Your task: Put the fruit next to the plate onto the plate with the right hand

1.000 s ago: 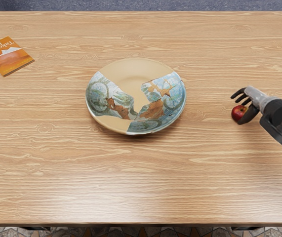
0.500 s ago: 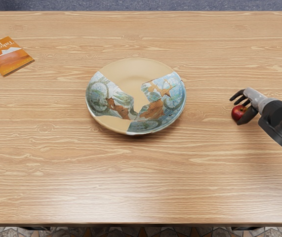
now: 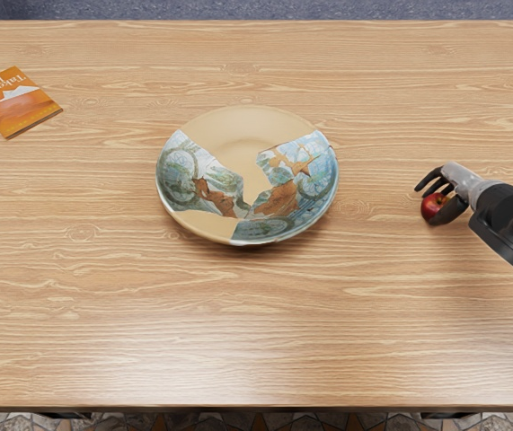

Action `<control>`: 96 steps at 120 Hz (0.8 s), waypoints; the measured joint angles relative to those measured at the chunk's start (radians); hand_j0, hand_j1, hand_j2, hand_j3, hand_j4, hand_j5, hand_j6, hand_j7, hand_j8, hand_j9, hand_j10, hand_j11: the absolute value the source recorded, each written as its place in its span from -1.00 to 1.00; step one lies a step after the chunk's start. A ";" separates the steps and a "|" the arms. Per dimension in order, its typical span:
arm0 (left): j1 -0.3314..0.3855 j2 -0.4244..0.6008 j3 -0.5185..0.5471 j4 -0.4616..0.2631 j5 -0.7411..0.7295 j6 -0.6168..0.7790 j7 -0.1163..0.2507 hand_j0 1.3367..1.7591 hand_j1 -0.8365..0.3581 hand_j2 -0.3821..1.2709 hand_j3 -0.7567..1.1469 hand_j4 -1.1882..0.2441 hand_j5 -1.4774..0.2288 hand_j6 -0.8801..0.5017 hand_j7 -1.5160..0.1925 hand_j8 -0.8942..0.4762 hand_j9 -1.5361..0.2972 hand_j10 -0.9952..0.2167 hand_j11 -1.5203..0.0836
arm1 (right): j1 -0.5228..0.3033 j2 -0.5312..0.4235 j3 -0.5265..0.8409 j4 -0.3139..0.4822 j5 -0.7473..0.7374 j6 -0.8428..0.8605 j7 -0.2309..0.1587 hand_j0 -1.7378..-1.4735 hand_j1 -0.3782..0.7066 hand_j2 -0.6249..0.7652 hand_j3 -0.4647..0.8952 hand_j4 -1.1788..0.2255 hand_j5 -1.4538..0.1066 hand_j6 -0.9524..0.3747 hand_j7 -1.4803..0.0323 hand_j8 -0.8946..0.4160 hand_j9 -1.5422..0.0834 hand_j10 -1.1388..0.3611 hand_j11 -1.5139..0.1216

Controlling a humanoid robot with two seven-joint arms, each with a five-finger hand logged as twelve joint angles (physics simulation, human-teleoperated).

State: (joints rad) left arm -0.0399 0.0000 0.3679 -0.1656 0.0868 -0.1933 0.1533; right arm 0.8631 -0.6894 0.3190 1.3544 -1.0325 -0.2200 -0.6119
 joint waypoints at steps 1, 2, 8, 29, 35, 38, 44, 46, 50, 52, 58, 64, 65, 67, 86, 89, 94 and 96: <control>0.000 0.000 0.000 0.000 0.000 0.000 0.000 0.52 0.52 -0.48 -0.21 0.33 0.38 -0.06 0.42 -0.04 0.34 0.26 0.52 | 0.000 0.000 0.000 0.000 0.000 0.000 0.000 -0.38 0.13 -0.19 -0.32 -0.05 0.03 -0.29 0.10 -0.22 0.09 -0.16 0.05; 0.000 0.000 0.000 0.000 0.000 0.000 0.000 0.52 0.52 -0.48 -0.21 0.33 0.38 -0.06 0.42 -0.04 0.34 0.26 0.52 | 0.000 0.000 0.000 0.000 0.000 0.000 0.000 -0.38 0.13 -0.19 -0.32 -0.05 0.03 -0.29 0.09 -0.22 0.09 -0.16 0.05; 0.000 0.000 0.000 0.000 0.000 0.000 0.000 0.52 0.52 -0.48 -0.21 0.33 0.38 -0.06 0.42 -0.04 0.34 0.26 0.52 | 0.000 0.000 0.000 0.000 0.000 0.000 0.000 -0.37 0.13 -0.18 -0.32 -0.05 0.02 -0.29 0.09 -0.21 0.08 -0.16 0.05; 0.000 0.000 0.000 0.000 0.000 0.000 0.000 0.52 0.52 -0.48 -0.21 0.33 0.38 -0.06 0.42 -0.04 0.34 0.26 0.52 | 0.004 -0.004 0.002 0.002 0.031 -0.001 0.000 -0.37 0.14 -0.10 -0.32 -0.09 -0.02 -0.29 0.04 -0.22 0.04 -0.19 0.00; 0.000 0.000 0.000 0.000 0.000 0.000 0.000 0.52 0.52 -0.48 -0.21 0.33 0.38 -0.06 0.42 -0.04 0.34 0.26 0.52 | 0.006 -0.007 0.005 0.003 0.041 -0.001 0.001 -0.37 0.14 -0.06 -0.32 -0.09 -0.04 -0.31 0.03 -0.24 0.03 -0.20 -0.01; 0.000 0.000 0.000 0.000 0.000 0.000 0.000 0.52 0.52 -0.48 -0.21 0.33 0.38 -0.06 0.42 -0.04 0.34 0.26 0.52 | 0.007 -0.008 0.007 0.004 0.046 0.000 0.001 -0.38 0.14 -0.04 -0.32 -0.09 -0.04 -0.31 0.03 -0.25 0.02 -0.21 -0.01; 0.000 0.000 0.000 0.000 0.000 0.000 0.000 0.52 0.52 -0.48 -0.21 0.33 0.38 -0.06 0.42 -0.04 0.34 0.26 0.52 | 0.008 -0.012 0.015 0.006 0.052 0.001 0.001 -0.38 0.13 -0.01 -0.32 -0.10 -0.05 -0.32 0.02 -0.26 0.02 -0.21 -0.02; 0.000 0.000 0.000 0.000 0.000 0.000 0.000 0.52 0.52 -0.48 -0.21 0.33 0.38 -0.06 0.42 -0.04 0.34 0.26 0.52 | 0.008 -0.013 0.018 0.007 0.054 0.001 0.001 -0.38 0.13 -0.01 -0.32 -0.10 -0.05 -0.33 0.02 -0.26 0.01 -0.21 -0.02; 0.000 0.000 0.000 0.000 0.000 0.000 0.000 0.52 0.52 -0.48 -0.21 0.33 0.38 -0.06 0.42 -0.04 0.34 0.26 0.52 | 0.010 -0.014 0.024 0.008 0.057 0.002 0.001 -0.38 0.13 0.00 -0.32 -0.10 -0.06 -0.34 0.02 -0.27 0.01 -0.21 -0.03; 0.000 0.000 0.000 0.000 0.000 0.000 0.000 0.52 0.52 -0.48 -0.21 0.33 0.38 -0.06 0.42 -0.04 0.34 0.26 0.52 | 0.010 -0.015 0.027 0.009 0.058 0.002 0.001 -0.38 0.13 0.01 -0.32 -0.10 -0.06 -0.34 0.01 -0.28 0.01 -0.21 -0.03; 0.000 0.000 0.000 0.000 0.000 0.000 0.000 0.52 0.52 -0.48 -0.21 0.33 0.38 -0.06 0.42 -0.04 0.34 0.26 0.52 | 0.011 -0.016 0.034 0.011 0.060 0.003 0.001 -0.38 0.13 0.03 -0.32 -0.10 -0.06 -0.35 0.01 -0.29 0.00 -0.22 -0.03; 0.000 0.000 0.000 0.000 0.000 0.000 0.000 0.52 0.52 -0.48 -0.21 0.33 0.38 -0.06 0.42 -0.04 0.34 0.26 0.52 | 0.014 -0.021 0.041 0.020 0.063 0.004 0.001 -0.39 0.13 0.05 -0.32 -0.11 -0.06 -0.35 0.01 -0.29 0.00 -0.22 -0.04; 0.000 0.000 0.000 0.000 0.000 0.000 0.000 0.52 0.52 -0.48 -0.21 0.33 0.38 -0.06 0.42 -0.04 0.34 0.26 0.52 | 0.015 -0.022 0.042 0.022 0.064 0.004 0.001 -0.39 0.13 0.05 -0.32 -0.11 -0.06 -0.35 0.01 -0.29 0.00 -0.22 -0.04; 0.000 0.000 0.000 0.000 0.000 0.000 0.000 0.52 0.52 -0.48 -0.21 0.33 0.38 -0.06 0.42 -0.04 0.34 0.26 0.52 | 0.017 -0.025 0.044 0.027 0.066 0.004 0.001 -0.39 0.13 0.05 -0.32 -0.11 -0.07 -0.35 0.00 -0.29 0.00 -0.22 -0.04; 0.000 0.000 0.000 0.000 0.000 0.000 0.000 0.52 0.52 -0.48 -0.21 0.33 0.38 -0.06 0.42 -0.04 0.34 0.26 0.52 | 0.042 -0.041 0.052 0.066 0.076 0.010 0.001 -0.39 0.14 0.08 -0.32 -0.13 -0.08 -0.35 -0.01 -0.28 -0.01 -0.22 -0.05; 0.000 0.000 0.000 0.000 0.000 0.000 0.000 0.52 0.52 -0.48 -0.21 0.33 0.38 -0.06 0.42 -0.04 0.34 0.26 0.52 | 0.048 -0.042 0.052 0.074 0.076 0.011 0.001 -0.39 0.15 0.08 -0.32 -0.13 -0.08 -0.34 -0.02 -0.28 -0.01 -0.22 -0.05; 0.000 0.000 0.000 0.000 0.000 0.000 0.000 0.52 0.52 -0.48 -0.21 0.33 0.38 -0.06 0.42 -0.04 0.34 0.26 0.52 | 0.059 -0.043 0.053 0.086 0.077 0.012 0.001 -0.39 0.15 0.09 -0.32 -0.13 -0.09 -0.34 -0.02 -0.28 -0.02 -0.22 -0.05; 0.000 0.000 0.000 0.000 0.000 0.000 0.000 0.52 0.52 -0.48 -0.21 0.33 0.38 -0.06 0.42 -0.04 0.34 0.26 0.52 | 0.064 -0.043 0.053 0.090 0.077 0.013 0.001 -0.39 0.15 0.09 -0.32 -0.13 -0.09 -0.35 -0.02 -0.28 -0.02 -0.22 -0.06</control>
State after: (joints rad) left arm -0.0399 0.0000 0.3680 -0.1656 0.0869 -0.1933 0.1533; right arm 0.9266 -0.7324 0.3718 1.4439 -0.9552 -0.2074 -0.6109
